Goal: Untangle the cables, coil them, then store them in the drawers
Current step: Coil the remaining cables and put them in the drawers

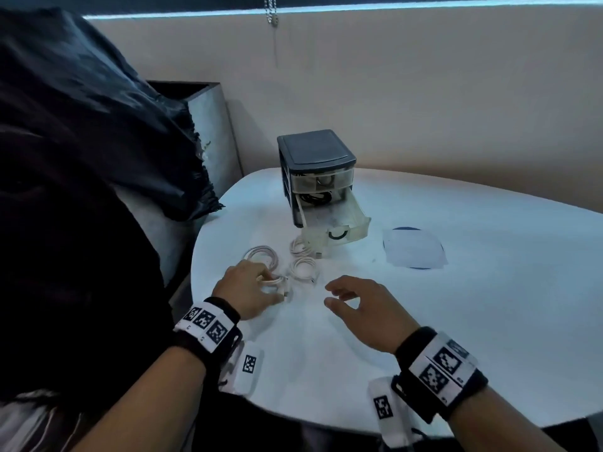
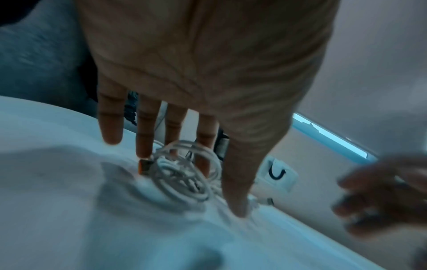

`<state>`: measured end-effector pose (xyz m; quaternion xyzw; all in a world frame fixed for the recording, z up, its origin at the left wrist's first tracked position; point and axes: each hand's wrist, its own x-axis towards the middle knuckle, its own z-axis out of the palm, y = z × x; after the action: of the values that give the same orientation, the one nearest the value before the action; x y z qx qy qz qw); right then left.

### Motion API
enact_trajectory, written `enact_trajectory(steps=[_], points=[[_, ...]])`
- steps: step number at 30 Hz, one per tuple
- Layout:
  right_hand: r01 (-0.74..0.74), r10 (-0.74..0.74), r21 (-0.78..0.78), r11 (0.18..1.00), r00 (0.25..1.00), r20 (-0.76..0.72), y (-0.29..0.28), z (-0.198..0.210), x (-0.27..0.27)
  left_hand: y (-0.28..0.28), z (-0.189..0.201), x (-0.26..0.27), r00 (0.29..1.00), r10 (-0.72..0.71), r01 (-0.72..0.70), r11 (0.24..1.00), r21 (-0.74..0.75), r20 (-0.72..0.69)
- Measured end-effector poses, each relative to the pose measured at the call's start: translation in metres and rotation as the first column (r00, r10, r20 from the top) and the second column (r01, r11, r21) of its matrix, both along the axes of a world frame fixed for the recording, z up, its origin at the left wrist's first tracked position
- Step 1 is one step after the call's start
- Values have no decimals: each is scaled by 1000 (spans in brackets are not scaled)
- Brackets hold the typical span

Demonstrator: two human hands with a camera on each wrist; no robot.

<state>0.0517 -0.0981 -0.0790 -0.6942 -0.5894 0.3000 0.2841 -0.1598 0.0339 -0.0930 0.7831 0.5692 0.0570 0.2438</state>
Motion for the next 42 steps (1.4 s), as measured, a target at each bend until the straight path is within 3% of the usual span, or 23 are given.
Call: enact_trajectory(steps=[5, 10, 13, 18, 22, 24, 25, 27, 29, 31, 33, 37, 40, 42], points=[[-50, 46, 28, 998, 993, 108, 35, 20, -24, -15, -15, -7, 995, -95, 95, 995, 34, 5], [-244, 305, -202, 948, 875, 375, 44, 16, -54, -27, -20, -14, 994, -103, 105, 992, 67, -28], [-325, 410, -257, 910, 803, 434, 39, 9, -63, -32, -19, -22, 963, -203, 203, 979, 20, 179], [-370, 362, -87, 925, 789, 496, 39, 34, -47, -32, 11, -22, 838, -124, 203, 975, -93, 532], [-354, 271, -7, 935, 703, 657, 52, 74, -18, -14, 54, 6, 573, 94, 181, 954, -238, 814], [-276, 172, 27, 961, 670, 722, 68, 93, 1, 1, 68, 25, 503, 182, 107, 957, -270, 845], [-228, 127, 38, 973, 663, 738, 79, 101, 11, 8, 72, 35, 520, 193, 49, 966, -254, 832], [-152, 83, 22, 988, 648, 757, 101, 111, 31, 23, 67, 54, 673, 130, -35, 989, -144, 728], [-107, 86, -23, 994, 629, 773, 123, 111, 45, 36, 55, 71, 866, 1, 23, 999, -41, 500], [-93, 121, -81, 992, 600, 791, 139, 104, 48, 41, 44, 82, 950, -84, 93, 996, -15, 300], [-82, 162, -140, 987, 563, 811, 155, 92, 46, 44, 37, 90, 969, -78, 82, 997, -5, 236], [-75, 223, -215, 974, 492, 841, 179, 69, 35, 44, 30, 96, 954, -26, 11, 999, 50, 300], [-100, 242, -223, 970, 522, 818, 191, 59, 30, 44, 30, 97, 949, -30, 10, 998, 65, 314], [-141, 261, -220, 965, 583, 769, 195, 57, 28, 44, 31, 96, 948, -30, 9, 998, 66, 318]])
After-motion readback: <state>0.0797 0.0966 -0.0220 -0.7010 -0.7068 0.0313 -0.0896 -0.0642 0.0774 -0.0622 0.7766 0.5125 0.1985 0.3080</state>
